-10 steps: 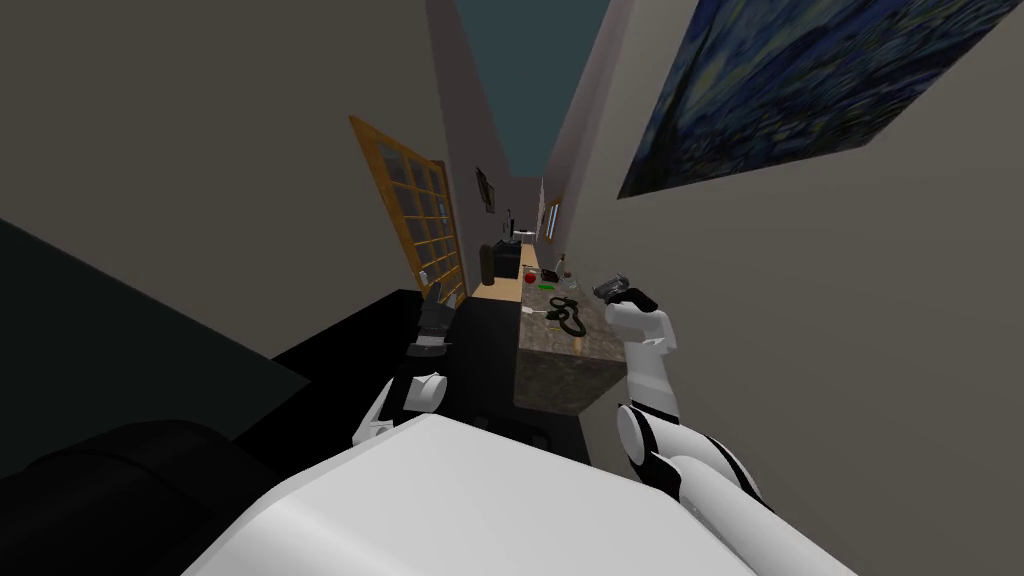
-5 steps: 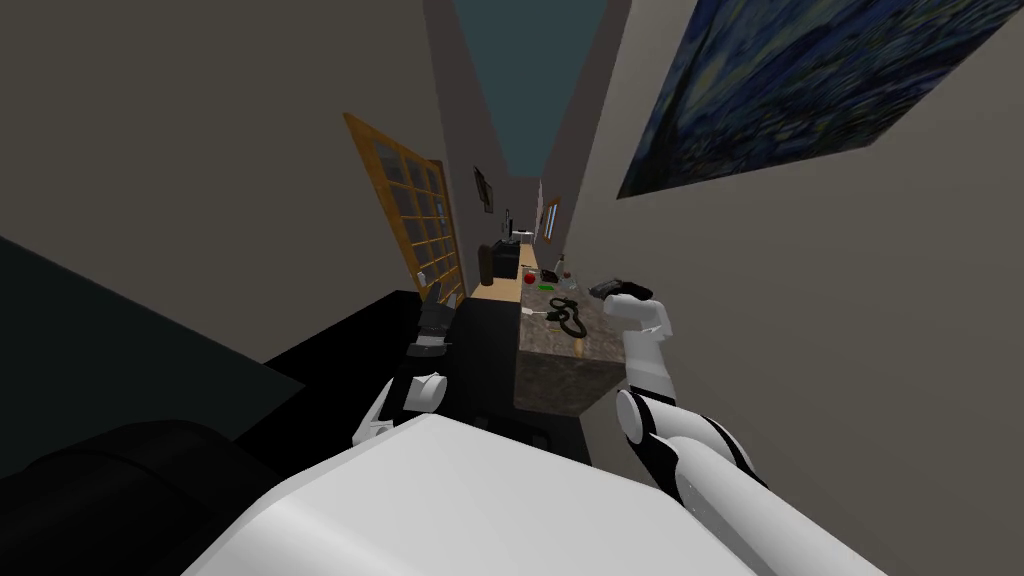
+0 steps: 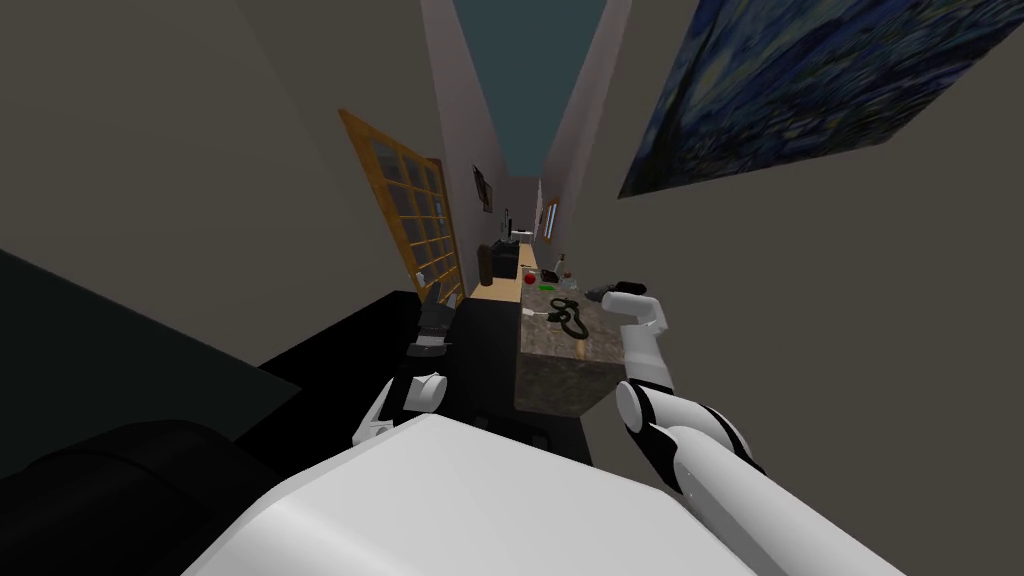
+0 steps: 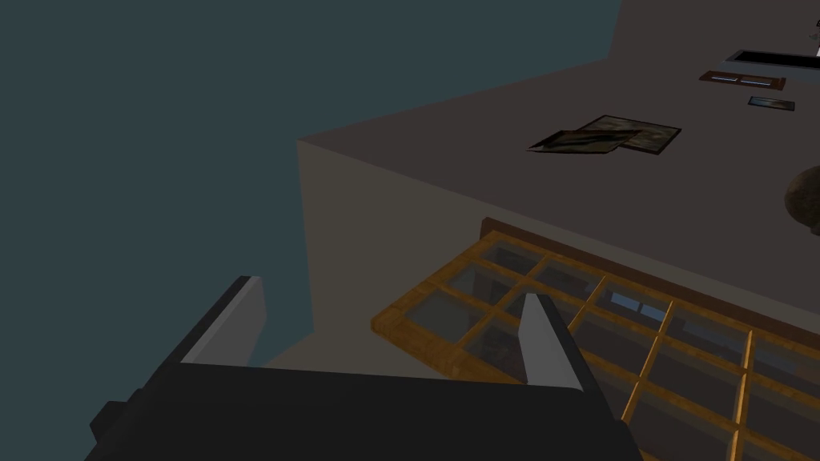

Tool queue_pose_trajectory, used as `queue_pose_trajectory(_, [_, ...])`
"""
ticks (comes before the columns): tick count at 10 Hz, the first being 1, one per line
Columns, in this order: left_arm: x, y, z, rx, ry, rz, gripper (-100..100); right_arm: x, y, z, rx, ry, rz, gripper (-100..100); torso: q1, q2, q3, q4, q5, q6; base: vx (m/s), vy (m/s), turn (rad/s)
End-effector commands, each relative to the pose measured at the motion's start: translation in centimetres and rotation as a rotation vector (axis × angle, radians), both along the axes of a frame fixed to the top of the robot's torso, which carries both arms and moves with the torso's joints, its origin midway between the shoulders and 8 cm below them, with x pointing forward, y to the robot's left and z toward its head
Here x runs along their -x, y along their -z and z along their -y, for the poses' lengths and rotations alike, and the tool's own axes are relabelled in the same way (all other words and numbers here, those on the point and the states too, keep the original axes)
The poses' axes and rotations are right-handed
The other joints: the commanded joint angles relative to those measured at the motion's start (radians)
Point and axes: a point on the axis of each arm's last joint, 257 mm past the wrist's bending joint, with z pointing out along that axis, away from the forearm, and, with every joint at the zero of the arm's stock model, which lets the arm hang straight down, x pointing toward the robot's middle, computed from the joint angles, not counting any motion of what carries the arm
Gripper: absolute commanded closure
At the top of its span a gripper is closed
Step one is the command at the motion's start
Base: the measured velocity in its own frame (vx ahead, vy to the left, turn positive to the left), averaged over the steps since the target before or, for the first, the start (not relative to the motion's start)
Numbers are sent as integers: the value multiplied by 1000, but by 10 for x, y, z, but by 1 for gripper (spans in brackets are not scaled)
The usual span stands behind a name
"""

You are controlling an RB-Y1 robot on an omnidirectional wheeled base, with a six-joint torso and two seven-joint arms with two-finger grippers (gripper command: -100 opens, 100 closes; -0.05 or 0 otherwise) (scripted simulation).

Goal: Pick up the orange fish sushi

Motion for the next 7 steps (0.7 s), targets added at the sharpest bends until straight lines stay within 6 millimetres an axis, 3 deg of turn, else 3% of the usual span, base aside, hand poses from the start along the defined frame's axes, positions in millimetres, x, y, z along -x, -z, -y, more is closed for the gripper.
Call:
queue_pose_trajectory(1, [0,0,0,0,0,0,0,-3,7,-5,-57,14,-51,-100,0,0,0,0,0,0,23,21,-39])
queue_pose_trajectory(2, [0,0,0,0,0,0,0,0,19,-4,-75,23,-87,-100,1,-1,0,0,0,0,23,23,-28])
queue_pose_trajectory(3, [0,0,0,0,0,0,0,-3,13,-9,-113,30,-105,-100,1,-1,0,0,0,0,28,32,-42])
queue_pose_trajectory(4, [0,0,0,0,0,0,0,2,32,-7,-140,48,-157,-100,1,-1,0,0,0,0,26,26,-19])
queue_pose_trajectory(6, [0,0,0,0,0,0,0,2,40,-11,-189,68,-208,-100,0,0,0,0,0,0,14,12,-13])
queue_pose_trajectory(7, [0,0,0,0,0,0,0,7,53,-10,-203,80,-249,-100,0,0,0,0,0,0,20,19,-28])
